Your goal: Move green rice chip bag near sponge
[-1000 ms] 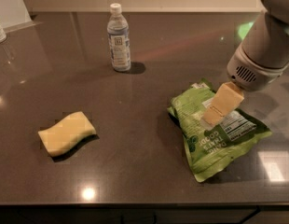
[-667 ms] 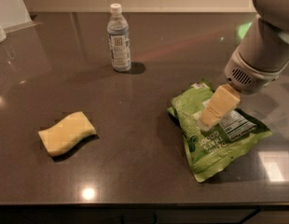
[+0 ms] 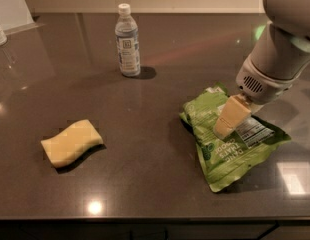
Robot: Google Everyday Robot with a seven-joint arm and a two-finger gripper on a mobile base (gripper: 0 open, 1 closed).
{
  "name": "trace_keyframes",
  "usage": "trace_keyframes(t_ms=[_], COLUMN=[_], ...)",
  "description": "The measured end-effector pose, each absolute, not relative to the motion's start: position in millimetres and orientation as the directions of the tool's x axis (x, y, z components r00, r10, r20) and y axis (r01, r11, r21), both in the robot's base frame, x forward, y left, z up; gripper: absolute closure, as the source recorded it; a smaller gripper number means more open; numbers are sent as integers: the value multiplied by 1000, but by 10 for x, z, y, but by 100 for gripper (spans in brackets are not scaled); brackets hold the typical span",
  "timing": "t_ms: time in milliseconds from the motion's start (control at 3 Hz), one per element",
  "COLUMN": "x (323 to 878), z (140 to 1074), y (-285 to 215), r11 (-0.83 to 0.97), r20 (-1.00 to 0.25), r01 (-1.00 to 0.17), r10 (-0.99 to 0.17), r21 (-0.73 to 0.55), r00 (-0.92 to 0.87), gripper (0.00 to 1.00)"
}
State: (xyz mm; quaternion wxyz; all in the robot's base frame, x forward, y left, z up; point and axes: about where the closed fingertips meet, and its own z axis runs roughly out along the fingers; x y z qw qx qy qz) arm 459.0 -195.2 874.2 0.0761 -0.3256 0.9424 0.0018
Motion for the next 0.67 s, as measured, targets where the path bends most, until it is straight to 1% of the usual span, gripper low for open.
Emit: trace_keyframes(t_ms=[333, 667], x=[4573, 4598], z=[8792, 8951], y=[-1814, -1569], r11=[774, 739], r20=[-151, -181], r01=[-632, -673], r10=[-629, -666], r21=[-36, -32], r00=[-762, -723], gripper=[65, 96])
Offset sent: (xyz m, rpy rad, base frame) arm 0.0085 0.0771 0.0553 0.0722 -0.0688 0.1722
